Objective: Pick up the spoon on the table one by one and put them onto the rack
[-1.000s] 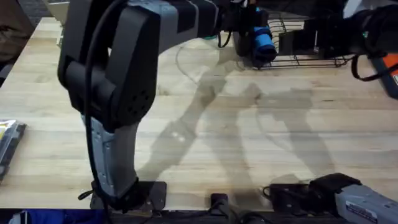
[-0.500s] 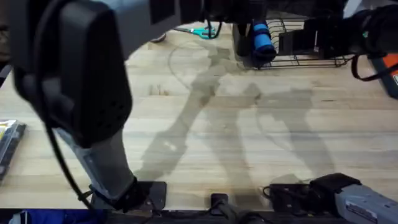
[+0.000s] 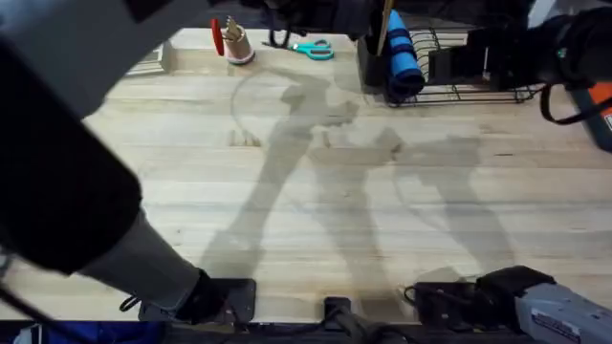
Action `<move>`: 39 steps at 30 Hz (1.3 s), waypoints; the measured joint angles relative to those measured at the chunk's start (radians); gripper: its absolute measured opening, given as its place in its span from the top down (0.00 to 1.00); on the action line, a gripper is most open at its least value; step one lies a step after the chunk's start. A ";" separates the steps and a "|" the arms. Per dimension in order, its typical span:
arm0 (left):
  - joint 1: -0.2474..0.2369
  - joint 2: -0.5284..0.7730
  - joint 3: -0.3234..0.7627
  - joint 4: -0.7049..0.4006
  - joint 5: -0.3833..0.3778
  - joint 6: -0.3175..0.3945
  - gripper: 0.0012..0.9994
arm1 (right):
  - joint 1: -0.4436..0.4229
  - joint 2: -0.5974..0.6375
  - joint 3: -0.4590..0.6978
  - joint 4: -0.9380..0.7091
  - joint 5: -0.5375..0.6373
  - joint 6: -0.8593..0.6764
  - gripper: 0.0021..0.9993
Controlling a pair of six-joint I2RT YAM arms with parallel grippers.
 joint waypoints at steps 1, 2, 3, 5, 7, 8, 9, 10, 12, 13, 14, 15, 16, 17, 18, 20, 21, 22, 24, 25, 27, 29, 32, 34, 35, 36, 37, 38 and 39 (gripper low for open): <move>0.006 -0.014 0.000 -0.026 -0.004 0.006 0.00 | 0.000 0.000 0.000 0.000 0.000 0.000 0.01; 0.012 -0.029 0.000 -0.054 -0.008 0.011 0.00 | 0.000 0.000 0.000 0.000 0.000 0.000 0.01; 0.018 -0.046 0.000 -0.081 -0.016 0.017 0.00 | 0.000 0.000 0.000 0.000 0.000 0.000 0.01; 0.029 -0.083 0.000 -0.134 -0.031 0.030 0.00 | 0.000 0.000 0.000 0.000 0.000 0.000 0.01; 0.039 -0.124 0.000 -0.184 -0.052 0.039 0.00 | 0.000 0.000 0.000 0.000 0.000 0.000 0.01; 0.044 -0.145 0.000 -0.205 -0.061 0.043 0.00 | 0.000 0.000 0.000 0.000 0.000 0.000 0.01; 0.050 -0.170 0.000 -0.229 -0.073 0.045 0.00 | 0.000 0.000 0.000 0.000 0.000 0.000 0.01; 0.052 -0.190 0.000 -0.248 -0.083 0.050 0.00 | 0.000 0.000 0.000 0.000 0.000 0.000 0.01; 0.060 -0.235 0.000 -0.292 -0.094 0.063 0.00 | 0.000 0.000 0.000 0.000 0.000 0.000 0.01; 0.062 -0.255 0.000 -0.317 -0.099 0.071 0.00 | 0.000 0.000 0.000 0.000 0.000 0.000 0.01; 0.073 -0.313 0.000 -0.402 -0.108 0.095 0.01 | 0.000 0.000 0.000 0.000 0.000 0.000 0.01; 0.077 -0.328 0.000 -0.425 -0.109 0.100 0.01 | 0.000 0.000 0.000 0.000 0.000 0.000 0.01; 0.083 -0.343 0.000 -0.450 -0.112 0.105 0.01 | 0.000 0.000 0.000 0.000 0.000 0.000 0.01; 0.089 -0.357 0.000 -0.472 -0.117 0.109 0.01 | 0.000 0.000 0.000 0.000 0.000 0.000 0.01; 0.096 -0.372 0.000 -0.495 -0.122 0.113 0.01 | 0.000 0.000 0.000 0.000 0.000 0.000 0.01; 0.111 -0.397 0.000 -0.532 -0.130 0.118 0.01 | 0.000 0.000 0.000 0.000 0.000 0.000 0.01; 0.117 -0.408 0.000 -0.547 -0.133 0.119 0.01 | 0.000 0.000 0.000 0.000 0.000 0.000 0.01; 0.124 -0.421 0.000 -0.564 -0.135 0.121 0.01 | 0.000 0.000 0.000 0.000 0.000 0.000 0.01; 0.135 -0.446 0.000 -0.592 -0.147 0.122 0.01 | 0.000 0.000 0.000 0.000 0.000 0.000 0.01; 0.138 -0.456 0.000 -0.604 -0.156 0.122 0.01 | 0.000 0.000 0.000 0.000 0.000 0.000 0.01; 0.144 -0.481 0.000 -0.624 -0.175 0.122 0.01 | 0.000 0.000 0.000 0.000 0.000 0.000 0.01; 0.146 -0.506 0.000 -0.637 -0.195 0.122 0.01 | 0.000 0.000 0.000 0.000 0.000 0.000 0.01; 0.146 -0.539 0.000 -0.644 -0.213 0.122 0.01 | 0.000 0.000 0.000 0.000 0.000 0.000 0.01; 0.146 -0.556 0.000 -0.646 -0.217 0.122 0.01 | 0.000 0.000 0.000 0.000 0.000 0.000 0.01; 0.146 -0.562 0.000 -0.646 -0.219 0.122 0.01 | 0.000 0.000 0.000 0.000 0.000 0.000 0.01; 0.146 -0.567 0.000 -0.646 -0.220 0.122 0.01 | 0.000 0.000 0.000 0.000 0.000 0.000 0.01; 0.146 -0.569 0.000 -0.646 -0.221 0.123 0.01 | 0.000 0.000 0.000 0.000 0.000 0.000 0.01; 0.146 -0.573 0.000 -0.646 -0.221 0.123 0.01 | 0.000 0.000 0.000 0.000 0.000 0.000 0.01; 0.146 -0.573 0.000 -0.646 -0.221 0.123 0.01 | 0.000 0.000 0.000 0.000 0.000 0.000 0.01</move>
